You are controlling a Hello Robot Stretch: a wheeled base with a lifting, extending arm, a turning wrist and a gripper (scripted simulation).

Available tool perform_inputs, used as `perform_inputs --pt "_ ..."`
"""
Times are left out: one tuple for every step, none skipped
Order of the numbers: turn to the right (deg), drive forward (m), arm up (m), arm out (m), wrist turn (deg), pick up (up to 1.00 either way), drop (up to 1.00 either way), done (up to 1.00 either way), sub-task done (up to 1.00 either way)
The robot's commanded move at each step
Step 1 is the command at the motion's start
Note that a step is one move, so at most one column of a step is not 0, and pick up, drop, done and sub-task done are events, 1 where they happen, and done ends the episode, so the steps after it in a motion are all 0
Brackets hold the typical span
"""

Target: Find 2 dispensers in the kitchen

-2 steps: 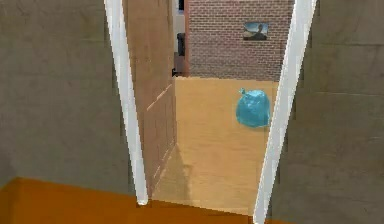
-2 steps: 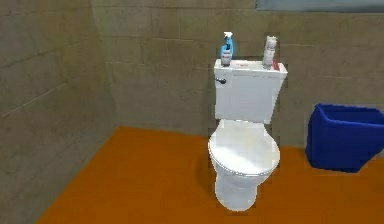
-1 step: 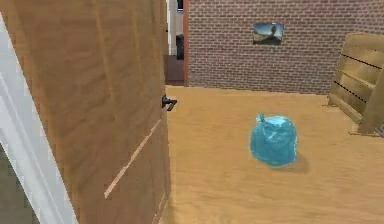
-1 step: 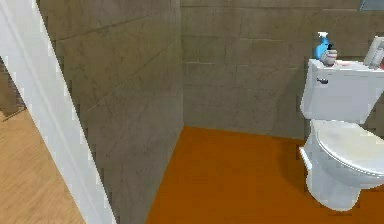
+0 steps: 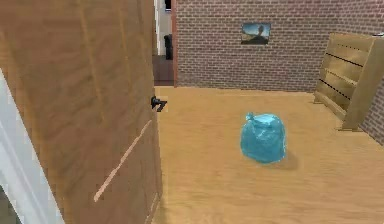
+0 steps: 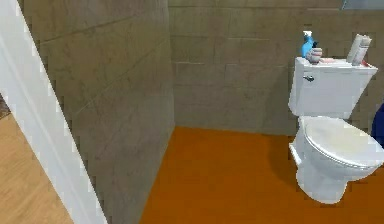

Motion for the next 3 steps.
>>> perform_inputs --pt "12.0 0.0 0.0 0.0 0.0 0.0 0.0 0.0 0.0" --pt "0.0 1.0 0.0 0.0 0.0 0.0 0.0 0.0 0.0" --pt "9.0 0.0 0.0 0.0 0.0 0.0 0.0 0.0 0.0"
